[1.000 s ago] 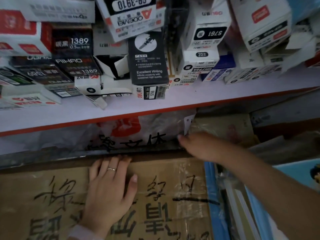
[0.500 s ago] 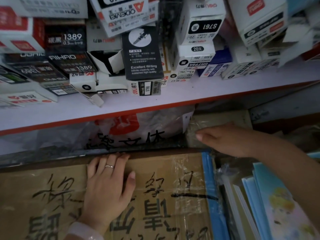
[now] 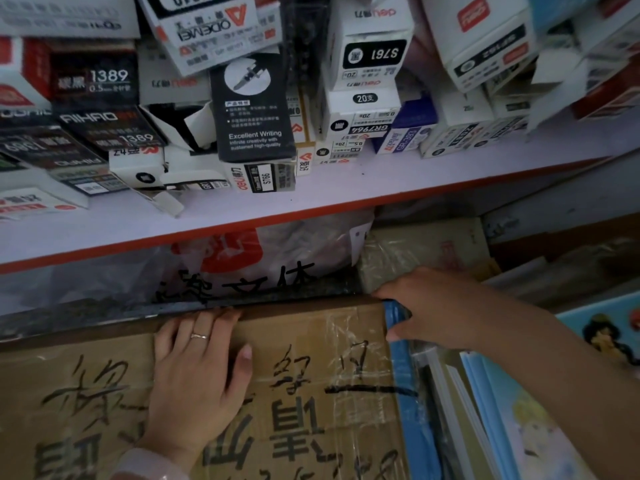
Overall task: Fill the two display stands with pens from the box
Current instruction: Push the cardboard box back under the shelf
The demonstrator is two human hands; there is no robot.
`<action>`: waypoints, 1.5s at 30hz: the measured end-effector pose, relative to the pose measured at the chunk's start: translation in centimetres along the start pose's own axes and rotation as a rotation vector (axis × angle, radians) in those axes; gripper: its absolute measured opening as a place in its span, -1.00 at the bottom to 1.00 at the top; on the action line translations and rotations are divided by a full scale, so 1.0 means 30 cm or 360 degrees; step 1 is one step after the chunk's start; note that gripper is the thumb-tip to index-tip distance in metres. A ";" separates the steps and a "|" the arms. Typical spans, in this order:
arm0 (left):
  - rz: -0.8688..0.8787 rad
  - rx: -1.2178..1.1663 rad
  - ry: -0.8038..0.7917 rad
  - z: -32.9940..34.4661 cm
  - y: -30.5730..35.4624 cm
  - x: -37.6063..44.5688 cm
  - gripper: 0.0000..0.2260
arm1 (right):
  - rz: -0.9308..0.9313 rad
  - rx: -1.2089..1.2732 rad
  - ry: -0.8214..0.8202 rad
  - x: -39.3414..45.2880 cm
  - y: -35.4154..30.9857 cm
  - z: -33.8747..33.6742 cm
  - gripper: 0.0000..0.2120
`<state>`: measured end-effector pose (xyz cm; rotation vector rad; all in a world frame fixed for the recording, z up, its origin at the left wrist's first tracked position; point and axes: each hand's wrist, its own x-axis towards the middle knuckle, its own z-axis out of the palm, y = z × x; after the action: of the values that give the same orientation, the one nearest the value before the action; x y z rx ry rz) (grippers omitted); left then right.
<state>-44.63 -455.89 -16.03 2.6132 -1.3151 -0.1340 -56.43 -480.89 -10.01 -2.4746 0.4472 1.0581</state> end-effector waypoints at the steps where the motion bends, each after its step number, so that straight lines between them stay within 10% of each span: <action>1: 0.0000 0.0006 -0.0004 0.002 -0.001 0.000 -0.68 | 0.0023 -0.0018 -0.0019 -0.001 -0.008 -0.006 -0.57; 9: -0.0012 0.0044 -0.0060 0.008 -0.002 0.002 -0.65 | -0.0094 -0.0416 0.0123 -0.012 -0.144 -0.004 -0.70; 23: 0.0075 0.0081 -0.0377 -0.073 -0.012 0.001 -0.48 | 0.0488 0.0342 0.1077 -0.093 -0.355 0.388 -0.42; 35: 0.0079 0.0175 -0.0754 -0.118 -0.005 0.027 -0.41 | 0.0758 0.0603 0.1027 -0.198 -0.339 0.509 -0.16; 45: 0.0225 0.0162 -0.0318 -0.072 -0.047 -0.012 -0.23 | 0.1103 0.0631 0.1065 -0.193 -0.412 0.531 -0.29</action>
<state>-43.38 -454.47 -14.26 2.6349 -1.6082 -0.3210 -64.50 -461.73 -12.73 -2.2720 1.6221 0.2361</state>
